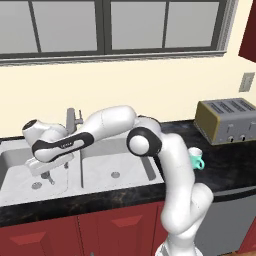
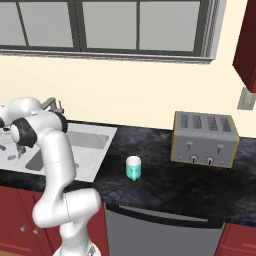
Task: Move any existing items from the left basin to the right basin for drying. Then move the mug from the counter to the left basin of the sink for washing.
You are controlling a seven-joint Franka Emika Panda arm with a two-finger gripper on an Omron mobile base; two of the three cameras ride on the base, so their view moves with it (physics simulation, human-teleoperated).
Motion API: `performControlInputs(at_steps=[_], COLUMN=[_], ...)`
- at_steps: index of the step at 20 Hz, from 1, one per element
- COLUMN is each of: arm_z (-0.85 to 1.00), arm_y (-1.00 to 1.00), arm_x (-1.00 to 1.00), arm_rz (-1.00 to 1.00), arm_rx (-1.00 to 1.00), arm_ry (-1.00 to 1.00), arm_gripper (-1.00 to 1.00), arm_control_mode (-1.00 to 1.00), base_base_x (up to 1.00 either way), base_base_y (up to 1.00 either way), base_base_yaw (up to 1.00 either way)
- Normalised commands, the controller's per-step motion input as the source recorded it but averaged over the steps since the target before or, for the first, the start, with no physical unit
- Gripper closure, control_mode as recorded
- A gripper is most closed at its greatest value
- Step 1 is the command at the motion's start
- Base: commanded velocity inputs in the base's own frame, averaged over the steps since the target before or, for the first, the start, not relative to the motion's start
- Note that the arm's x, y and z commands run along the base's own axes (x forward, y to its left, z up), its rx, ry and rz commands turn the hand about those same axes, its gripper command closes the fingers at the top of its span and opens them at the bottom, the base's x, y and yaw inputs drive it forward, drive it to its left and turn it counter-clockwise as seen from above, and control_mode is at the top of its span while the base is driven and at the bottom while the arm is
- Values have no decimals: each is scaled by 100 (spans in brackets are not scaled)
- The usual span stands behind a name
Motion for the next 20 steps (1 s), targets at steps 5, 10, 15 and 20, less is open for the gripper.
performControlInputs(at_steps=[5,10,15,20], arm_z=[-20,-16,-21,-23], arm_y=[4,0,12,23], arm_x=[12,18,24,19], arm_rz=[0,0,0,0], arm_rx=[0,3,3,3], arm_ry=[0,0,0,1], arm_gripper=[-100,-100,-100,-100], arm_control_mode=[-100,-100,-100,-100], base_base_x=[0,0,0,0], base_base_y=[0,0,0,0], base_base_yaw=[0,0,0,0])
